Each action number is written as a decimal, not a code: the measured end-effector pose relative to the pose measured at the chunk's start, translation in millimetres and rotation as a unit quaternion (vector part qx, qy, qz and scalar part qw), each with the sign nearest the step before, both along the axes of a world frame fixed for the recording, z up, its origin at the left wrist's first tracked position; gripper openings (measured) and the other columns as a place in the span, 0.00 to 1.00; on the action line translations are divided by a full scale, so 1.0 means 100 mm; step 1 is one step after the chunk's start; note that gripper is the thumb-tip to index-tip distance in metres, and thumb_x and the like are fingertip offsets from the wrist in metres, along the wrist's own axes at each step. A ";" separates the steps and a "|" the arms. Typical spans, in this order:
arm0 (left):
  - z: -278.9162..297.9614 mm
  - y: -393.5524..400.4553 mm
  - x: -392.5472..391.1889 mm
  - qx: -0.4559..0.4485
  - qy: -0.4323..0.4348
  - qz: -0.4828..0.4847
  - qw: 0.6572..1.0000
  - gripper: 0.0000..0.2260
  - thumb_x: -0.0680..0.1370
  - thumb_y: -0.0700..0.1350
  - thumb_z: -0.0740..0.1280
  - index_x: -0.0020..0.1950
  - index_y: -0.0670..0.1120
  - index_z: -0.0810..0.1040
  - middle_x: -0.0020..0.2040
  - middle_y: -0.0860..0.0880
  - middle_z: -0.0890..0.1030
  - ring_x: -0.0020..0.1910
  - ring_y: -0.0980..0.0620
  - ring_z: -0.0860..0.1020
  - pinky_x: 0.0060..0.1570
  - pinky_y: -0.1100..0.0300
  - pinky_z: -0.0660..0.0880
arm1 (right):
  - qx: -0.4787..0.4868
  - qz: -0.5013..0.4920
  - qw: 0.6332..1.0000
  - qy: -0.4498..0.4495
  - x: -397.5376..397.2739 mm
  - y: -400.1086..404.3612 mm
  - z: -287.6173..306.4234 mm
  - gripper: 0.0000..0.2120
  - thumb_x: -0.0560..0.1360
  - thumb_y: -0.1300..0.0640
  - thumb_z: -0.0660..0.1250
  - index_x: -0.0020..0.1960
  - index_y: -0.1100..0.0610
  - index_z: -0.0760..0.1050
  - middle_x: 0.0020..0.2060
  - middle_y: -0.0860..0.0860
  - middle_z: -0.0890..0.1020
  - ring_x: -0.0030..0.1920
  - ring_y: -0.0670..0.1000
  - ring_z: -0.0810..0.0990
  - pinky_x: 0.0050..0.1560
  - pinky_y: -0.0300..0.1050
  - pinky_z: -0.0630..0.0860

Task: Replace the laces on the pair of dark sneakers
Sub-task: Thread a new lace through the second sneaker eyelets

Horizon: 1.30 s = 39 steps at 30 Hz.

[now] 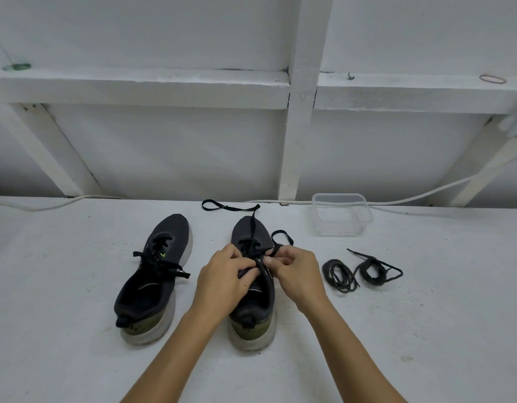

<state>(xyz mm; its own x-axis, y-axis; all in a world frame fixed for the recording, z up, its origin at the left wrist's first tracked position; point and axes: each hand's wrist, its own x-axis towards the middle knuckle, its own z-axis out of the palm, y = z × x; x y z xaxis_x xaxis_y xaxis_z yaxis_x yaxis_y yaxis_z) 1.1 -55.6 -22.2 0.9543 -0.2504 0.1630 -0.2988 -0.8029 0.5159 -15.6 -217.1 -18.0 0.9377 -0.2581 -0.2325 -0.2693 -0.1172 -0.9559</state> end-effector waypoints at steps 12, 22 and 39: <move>-0.04 0.02 -0.02 -0.071 0.032 0.006 0.997 0.07 0.77 0.50 0.72 0.54 0.53 0.86 0.46 0.56 0.73 0.46 0.55 0.75 0.46 0.61 0.73 | -0.061 -0.001 0.998 -0.031 -0.02 0.04 -0.06 0.05 0.74 0.60 0.76 0.42 0.50 0.84 0.35 0.43 0.86 0.39 0.42 0.85 0.44 0.37 0.79; -0.06 0.02 -0.02 -0.090 0.043 0.020 0.995 0.07 0.77 0.50 0.72 0.53 0.55 0.86 0.46 0.58 0.73 0.46 0.58 0.75 0.42 0.72 0.67 | -0.038 -0.006 0.998 -0.055 -0.09 0.01 -0.10 0.05 0.75 0.61 0.75 0.43 0.51 0.85 0.38 0.46 0.87 0.43 0.45 0.86 0.50 0.47 0.83; 0.01 0.01 -0.01 -0.243 0.240 0.039 0.939 0.03 0.78 0.54 0.70 0.48 0.61 0.83 0.54 0.57 0.75 0.49 0.69 0.75 0.47 0.72 0.68 | 0.004 -0.031 0.997 -0.064 -0.08 0.05 -0.14 0.05 0.76 0.61 0.74 0.43 0.52 0.84 0.38 0.47 0.87 0.43 0.48 0.86 0.52 0.53 0.83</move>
<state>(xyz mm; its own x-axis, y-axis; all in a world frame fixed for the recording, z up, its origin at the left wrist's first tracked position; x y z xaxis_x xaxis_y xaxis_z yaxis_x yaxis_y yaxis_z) 0.0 -54.4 -20.9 0.9592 -0.1837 -0.2148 0.1129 -0.4476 0.8871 -23.5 -211.8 -31.8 0.9424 -0.3142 -0.1148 -0.1518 -0.0958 -0.9838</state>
